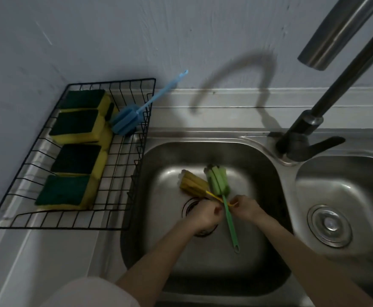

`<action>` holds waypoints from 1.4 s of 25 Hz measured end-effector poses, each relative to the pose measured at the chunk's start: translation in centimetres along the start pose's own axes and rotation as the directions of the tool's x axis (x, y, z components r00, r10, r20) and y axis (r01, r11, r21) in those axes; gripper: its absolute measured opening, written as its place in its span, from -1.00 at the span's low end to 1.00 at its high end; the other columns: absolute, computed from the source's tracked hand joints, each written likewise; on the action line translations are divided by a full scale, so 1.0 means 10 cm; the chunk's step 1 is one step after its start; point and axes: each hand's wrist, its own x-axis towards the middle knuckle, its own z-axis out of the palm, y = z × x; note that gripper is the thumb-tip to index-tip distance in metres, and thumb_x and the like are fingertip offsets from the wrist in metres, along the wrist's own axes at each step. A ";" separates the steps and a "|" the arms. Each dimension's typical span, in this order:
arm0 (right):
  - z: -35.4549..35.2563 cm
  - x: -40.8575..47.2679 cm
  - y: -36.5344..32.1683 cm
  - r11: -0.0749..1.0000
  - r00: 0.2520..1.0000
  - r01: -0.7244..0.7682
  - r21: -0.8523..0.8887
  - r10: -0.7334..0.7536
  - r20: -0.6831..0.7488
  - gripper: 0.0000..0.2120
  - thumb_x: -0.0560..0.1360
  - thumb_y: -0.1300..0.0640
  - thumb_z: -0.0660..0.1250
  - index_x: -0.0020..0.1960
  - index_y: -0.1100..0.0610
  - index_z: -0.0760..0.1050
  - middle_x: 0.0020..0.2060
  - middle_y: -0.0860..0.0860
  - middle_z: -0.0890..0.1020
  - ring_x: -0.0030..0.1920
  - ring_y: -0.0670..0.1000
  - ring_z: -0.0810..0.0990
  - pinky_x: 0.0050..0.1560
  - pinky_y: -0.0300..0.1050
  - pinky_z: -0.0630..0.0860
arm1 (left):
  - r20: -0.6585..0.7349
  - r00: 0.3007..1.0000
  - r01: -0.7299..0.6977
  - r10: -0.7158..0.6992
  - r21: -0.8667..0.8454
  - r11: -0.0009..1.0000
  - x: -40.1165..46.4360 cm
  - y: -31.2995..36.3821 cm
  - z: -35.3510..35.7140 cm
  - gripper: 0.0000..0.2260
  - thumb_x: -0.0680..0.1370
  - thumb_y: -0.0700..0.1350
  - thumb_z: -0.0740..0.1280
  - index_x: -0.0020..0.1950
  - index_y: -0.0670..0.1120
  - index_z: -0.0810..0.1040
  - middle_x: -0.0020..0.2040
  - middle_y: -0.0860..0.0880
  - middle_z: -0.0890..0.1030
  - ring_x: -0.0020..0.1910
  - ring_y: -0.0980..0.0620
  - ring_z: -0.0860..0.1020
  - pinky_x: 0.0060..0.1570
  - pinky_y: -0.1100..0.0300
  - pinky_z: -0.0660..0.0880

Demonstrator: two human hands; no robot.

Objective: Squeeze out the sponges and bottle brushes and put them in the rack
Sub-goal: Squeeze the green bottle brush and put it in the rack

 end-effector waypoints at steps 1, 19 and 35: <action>0.09 0.06 0.05 1.000 1.000 -0.018 0.003 0.018 0.009 -0.70 0.49 0.11 0.24 0.15 0.26 0.49 0.18 0.22 0.57 0.25 0.18 0.51 0.20 -0.05 0.43 | 0.056 0.997 0.049 -0.048 -0.001 0.999 0.03 -0.04 0.13 -0.82 0.51 -0.18 0.18 -0.07 -0.28 0.49 0.08 -0.34 0.56 0.08 -0.27 0.52 0.00 -0.03 0.45; 0.30 0.12 -0.09 0.908 0.997 -0.014 0.419 0.043 -0.059 -0.78 0.44 0.26 0.30 0.07 0.23 0.54 -0.21 0.09 0.57 -0.13 0.10 0.58 0.05 0.04 0.54 | -0.064 0.975 0.176 -0.215 -0.377 0.909 -0.11 -0.19 0.38 -0.85 0.54 -0.11 0.20 -0.22 -0.06 0.46 -0.24 -0.06 0.54 -0.18 -0.05 0.51 -0.27 0.16 0.28; -0.38 -1.08 -0.92 0.785 0.635 0.592 -0.184 -0.594 -0.494 -0.68 0.46 0.25 0.28 0.21 0.15 0.46 0.09 0.14 0.55 -0.03 0.16 0.59 0.02 0.01 0.52 | -0.532 0.843 -0.324 0.077 -0.388 0.863 -1.29 0.31 -0.71 -0.80 0.54 -0.12 0.18 0.03 -0.12 0.57 -0.29 0.10 0.59 -0.29 0.13 0.55 -0.10 0.16 0.52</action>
